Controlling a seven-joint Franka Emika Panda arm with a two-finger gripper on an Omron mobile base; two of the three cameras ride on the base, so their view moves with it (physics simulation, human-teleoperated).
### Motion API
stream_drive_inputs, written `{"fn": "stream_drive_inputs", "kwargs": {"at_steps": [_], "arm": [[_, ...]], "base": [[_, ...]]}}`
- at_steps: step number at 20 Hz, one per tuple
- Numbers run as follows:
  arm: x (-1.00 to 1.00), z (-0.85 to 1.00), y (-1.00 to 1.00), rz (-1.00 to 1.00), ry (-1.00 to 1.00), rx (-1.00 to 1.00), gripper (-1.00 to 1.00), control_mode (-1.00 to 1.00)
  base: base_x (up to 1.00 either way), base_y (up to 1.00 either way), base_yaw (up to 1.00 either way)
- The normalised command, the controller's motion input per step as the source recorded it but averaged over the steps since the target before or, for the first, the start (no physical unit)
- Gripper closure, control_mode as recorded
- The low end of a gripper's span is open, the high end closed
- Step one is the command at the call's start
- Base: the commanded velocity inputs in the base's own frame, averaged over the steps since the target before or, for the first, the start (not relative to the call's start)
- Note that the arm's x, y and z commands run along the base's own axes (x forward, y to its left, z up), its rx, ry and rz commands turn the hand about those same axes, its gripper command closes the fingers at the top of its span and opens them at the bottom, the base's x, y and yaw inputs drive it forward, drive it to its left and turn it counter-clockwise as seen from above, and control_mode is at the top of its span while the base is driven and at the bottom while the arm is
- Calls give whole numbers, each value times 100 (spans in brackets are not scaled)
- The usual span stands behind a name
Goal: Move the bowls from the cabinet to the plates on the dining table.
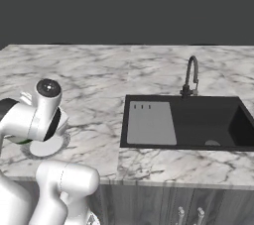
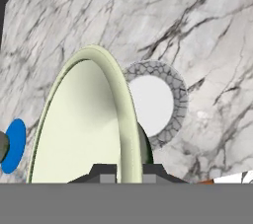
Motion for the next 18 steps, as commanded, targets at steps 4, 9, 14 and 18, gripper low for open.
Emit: {"fn": "stream_drive_inputs", "kwargs": {"at_steps": [4, 9, 14, 18], "arm": [[4, -37, 4, 8, -15, 0, 100, -100], [7, -54, 5, 5, -1, 1, 100, -100], [28, -6, 7, 0, 0, 0, 100, -100], [32, -11, 8, 0, -1, 4, 100, -100]], "base": [[0, 0, 0], [0, 0, 0], [0, 0, 0], [0, 0, 0]]}}
